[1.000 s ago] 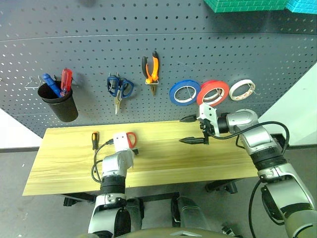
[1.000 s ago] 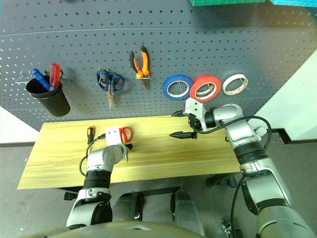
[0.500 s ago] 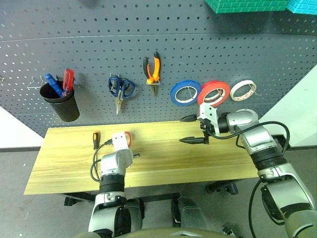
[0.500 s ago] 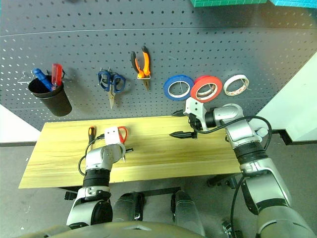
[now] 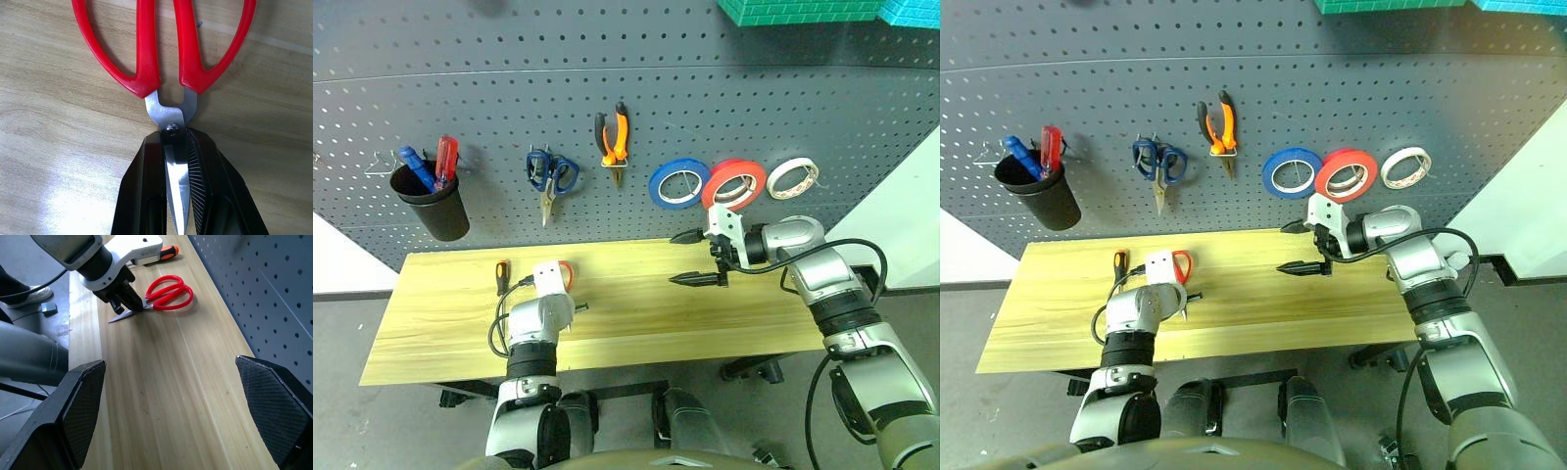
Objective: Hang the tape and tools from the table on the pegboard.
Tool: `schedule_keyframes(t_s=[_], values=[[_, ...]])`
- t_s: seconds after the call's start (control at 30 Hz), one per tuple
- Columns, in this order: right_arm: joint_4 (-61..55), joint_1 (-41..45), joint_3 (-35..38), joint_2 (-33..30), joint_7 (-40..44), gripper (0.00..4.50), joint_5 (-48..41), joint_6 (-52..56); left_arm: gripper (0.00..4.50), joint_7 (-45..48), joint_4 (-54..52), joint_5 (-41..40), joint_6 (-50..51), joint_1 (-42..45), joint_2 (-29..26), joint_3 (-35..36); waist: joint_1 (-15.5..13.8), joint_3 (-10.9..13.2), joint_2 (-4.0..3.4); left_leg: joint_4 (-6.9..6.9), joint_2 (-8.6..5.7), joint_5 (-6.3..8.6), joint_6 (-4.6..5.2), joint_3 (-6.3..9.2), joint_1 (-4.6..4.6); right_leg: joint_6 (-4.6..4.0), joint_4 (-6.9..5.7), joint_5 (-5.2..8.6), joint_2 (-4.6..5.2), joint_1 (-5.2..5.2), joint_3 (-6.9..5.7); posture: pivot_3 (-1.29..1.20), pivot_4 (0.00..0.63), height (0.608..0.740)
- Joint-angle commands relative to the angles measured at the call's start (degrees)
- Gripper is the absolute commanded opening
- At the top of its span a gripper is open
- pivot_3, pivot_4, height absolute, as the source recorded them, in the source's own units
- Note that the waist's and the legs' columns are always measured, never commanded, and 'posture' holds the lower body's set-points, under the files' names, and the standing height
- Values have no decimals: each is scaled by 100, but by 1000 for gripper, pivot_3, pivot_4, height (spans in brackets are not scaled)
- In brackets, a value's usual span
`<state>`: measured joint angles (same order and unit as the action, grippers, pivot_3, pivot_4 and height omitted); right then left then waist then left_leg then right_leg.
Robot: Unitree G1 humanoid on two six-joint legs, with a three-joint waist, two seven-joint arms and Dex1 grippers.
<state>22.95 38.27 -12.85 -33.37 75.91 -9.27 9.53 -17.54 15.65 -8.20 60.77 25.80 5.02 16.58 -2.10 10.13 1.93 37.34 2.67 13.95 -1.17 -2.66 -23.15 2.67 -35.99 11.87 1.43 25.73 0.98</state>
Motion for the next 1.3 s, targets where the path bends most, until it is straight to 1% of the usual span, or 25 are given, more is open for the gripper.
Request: schedule_keyframes(t_s=[0.03,0.17,0.3,0.43,0.5,0.57,0.63,0.77,0.83,0.87,0.9,0.97,1.03,1.1,1.2,1.3], values=[[-185,101,151,-61,41,4500,-93,58,265,423,-496,-137,573,-136,-163,-253,6,1,2,-1,1,0,0,0,0,0,0,0,0,1,0,88,170,740],[-333,29,182,-122,109,4500,-145,110,265,959,-1160,-279,1074,-233,-645,-411,10,10,10,-2,2,0,0,2,-4,0,0,0,-1,4,-1,93,171,740],[-531,0,229,-136,156,4500,-260,202,265,1647,-1808,-465,1529,-395,-1477,-696,25,20,9,-6,4,0,0,3,-4,-2,-1,1,-2,8,-1,100,183,740],[-848,-12,270,-120,239,4500,-459,341,265,2354,-2717,-819,1939,-595,-2242,-864,19,30,7,-10,5,0,0,3,-6,-3,0,1,0,12,-1,104,180,740],[-1004,19,305,-113,282,4500,-603,512,265,2642,-3107,-1025,2275,-716,-2496,-872,7,32,7,-10,4,0,0,2,-10,-3,2,1,3,14,-1,103,176,740],[-1129,94,389,-73,239,4500,-767,725,265,2865,-3543,-1149,2414,-917,-2798,-1003,5,32,7,-9,4,0,0,0,-10,-3,4,2,7,14,0,103,170,740],[-1239,152,455,-71,202,4500,-889,893,265,3006,-3999,-1252,2483,-1108,-2974,-1041,3,33,7,-9,4,0,0,0,-12,-3,6,2,8,14,1,104,164,740],[-1555,94,564,-173,231,4500,-1105,1179,265,3187,-4680,-1251,1854,-1596,-3200,-1080,-5,32,7,-10,5,0,0,0,-12,-4,9,2,11,16,1,111,151,740],[-1665,46,638,-199,206,4500,-1220,1301,265,3320,-4946,-1292,1390,-1884,-3189,-1022,-8,32,7,-10,5,0,0,0,-13,-5,9,2,11,17,1,117,143,740],[-1721,19,692,-206,207,4500,-1284,1307,265,3322,-5024,-1303,1112,-2018,-3059,-917,-11,32,7,-10,5,0,-1,-1,-14,-5,12,2,12,18,1,119,141,740],[-1768,0,732,-219,212,4500,-1337,1323,265,3350,-5078,-1315,886,-2142,-2989,-849,-13,31,6,-10,5,0,0,-1,-15,-5,15,2,14,18,2,121,135,740],[-1912,-31,814,-266,196,4500,-1455,1438,265,3514,-5224,-1141,211,-2464,-3190,-989,-14,31,7,-10,5,0,0,-2,-18,-6,22,1,15,17,1,122,131,740],[-2041,-3,940,-293,129,4500,-1636,1690,265,3804,-5315,-1145,-456,-2804,-3278,-958,-4,30,5,-11,5,0,-1,-2,-21,-6,29,0,14,18,2,121,124,740],[-2106,31,1009,-315,90,4500,-1740,1842,265,3928,-5291,-1208,-867,-3003,-3237,-862,-13,28,3,-19,7,1,-1,-8,-21,-8,40,-1,15,19,4,120,119,740],[-2306,13,1112,-429,104,4500,-1866,1951,265,4162,-5303,-1007,-1898,-3361,-3327,-835,-14,27,3,-19,7,1,-1,-7,-27,-11,53,-3,15,19,2,113,111,740],[-2508,-15,1160,-512,92,4500,-1996,2070,265,4214,-5367,-1042,-2444,-3620,-3206,-646,-14,26,4,-21,7,2,-1,-10,-32,-11,67,-4,19,18,3,109,104,740]])
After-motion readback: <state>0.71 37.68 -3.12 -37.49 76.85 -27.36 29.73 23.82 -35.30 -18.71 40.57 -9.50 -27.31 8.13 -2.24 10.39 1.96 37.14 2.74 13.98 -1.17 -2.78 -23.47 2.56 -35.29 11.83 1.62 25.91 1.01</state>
